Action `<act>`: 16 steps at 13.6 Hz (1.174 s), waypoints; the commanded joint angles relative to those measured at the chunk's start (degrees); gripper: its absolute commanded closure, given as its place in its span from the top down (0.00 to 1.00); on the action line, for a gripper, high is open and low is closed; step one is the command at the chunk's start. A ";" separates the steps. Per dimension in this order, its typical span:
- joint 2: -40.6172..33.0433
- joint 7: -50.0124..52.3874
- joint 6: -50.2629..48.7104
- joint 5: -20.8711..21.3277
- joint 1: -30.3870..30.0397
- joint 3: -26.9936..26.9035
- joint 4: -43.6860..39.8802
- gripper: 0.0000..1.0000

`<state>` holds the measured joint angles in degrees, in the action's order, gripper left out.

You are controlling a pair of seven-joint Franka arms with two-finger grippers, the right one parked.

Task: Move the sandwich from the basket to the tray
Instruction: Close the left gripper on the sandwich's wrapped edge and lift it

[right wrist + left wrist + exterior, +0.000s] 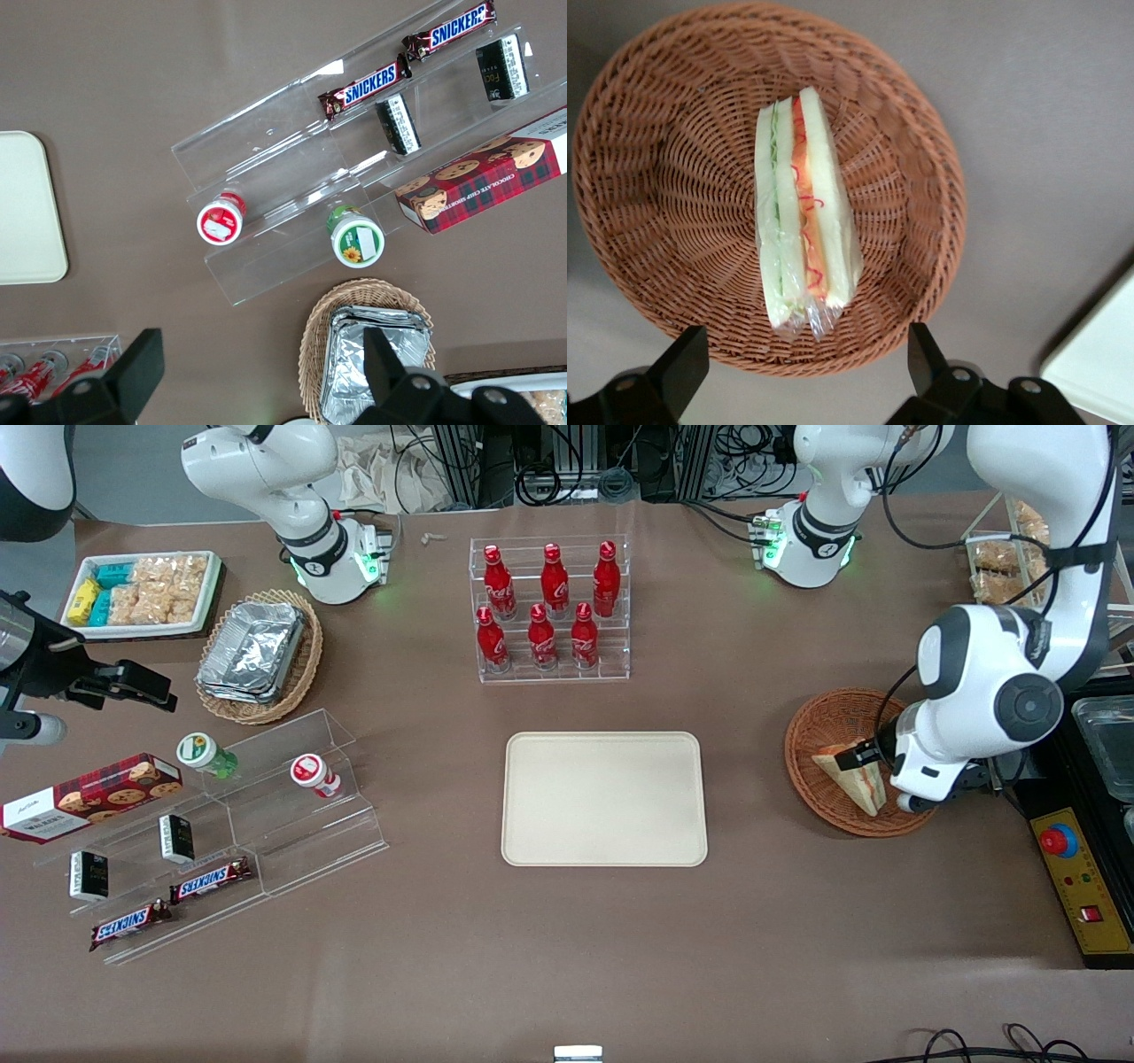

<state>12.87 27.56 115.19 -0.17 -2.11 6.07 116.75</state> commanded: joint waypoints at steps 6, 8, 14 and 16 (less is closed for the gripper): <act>3.04 5.92 9.60 0.78 -0.53 -0.53 5.16 0.94; 3.22 6.28 9.88 0.78 -0.53 -0.53 5.42 0.92; 4.19 11.98 9.88 2.27 -0.53 -0.53 4.37 0.42; 3.05 12.70 8.39 2.37 -0.53 -0.53 3.40 0.28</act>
<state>17.19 37.72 124.28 0.80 -2.58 5.40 120.87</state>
